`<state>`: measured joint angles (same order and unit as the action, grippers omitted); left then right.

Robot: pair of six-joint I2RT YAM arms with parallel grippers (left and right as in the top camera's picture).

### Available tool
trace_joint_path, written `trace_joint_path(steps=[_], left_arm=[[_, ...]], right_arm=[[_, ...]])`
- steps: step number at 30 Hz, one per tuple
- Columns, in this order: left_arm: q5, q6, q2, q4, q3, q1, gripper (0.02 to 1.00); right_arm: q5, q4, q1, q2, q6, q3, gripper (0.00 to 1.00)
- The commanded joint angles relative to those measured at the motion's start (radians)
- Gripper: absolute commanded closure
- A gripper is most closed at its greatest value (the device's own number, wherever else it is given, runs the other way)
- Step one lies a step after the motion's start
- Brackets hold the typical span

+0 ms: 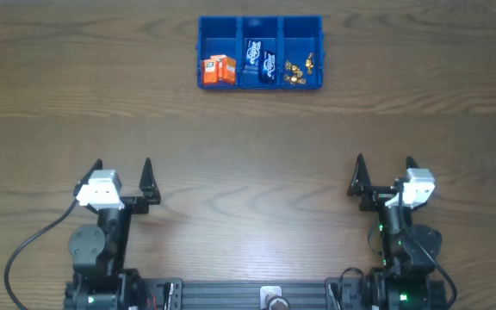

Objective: Sort Candies Into Trays

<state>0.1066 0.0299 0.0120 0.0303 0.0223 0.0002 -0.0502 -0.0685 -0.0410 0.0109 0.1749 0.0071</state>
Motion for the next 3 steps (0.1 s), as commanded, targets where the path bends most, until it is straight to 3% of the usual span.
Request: trace_joint_path(steps=[1,3], left_arm=[[0.021,0.011,-0.005,0.037,-0.018,0.006,0.020],[0.021,0.011,-0.005,0.037,-0.018,0.006,0.020]], right_arm=[[-0.004,-0.011,0.000,-0.008,0.007,0.001,0.003],[-0.004,-0.011,0.000,-0.008,0.007,0.001,0.003]])
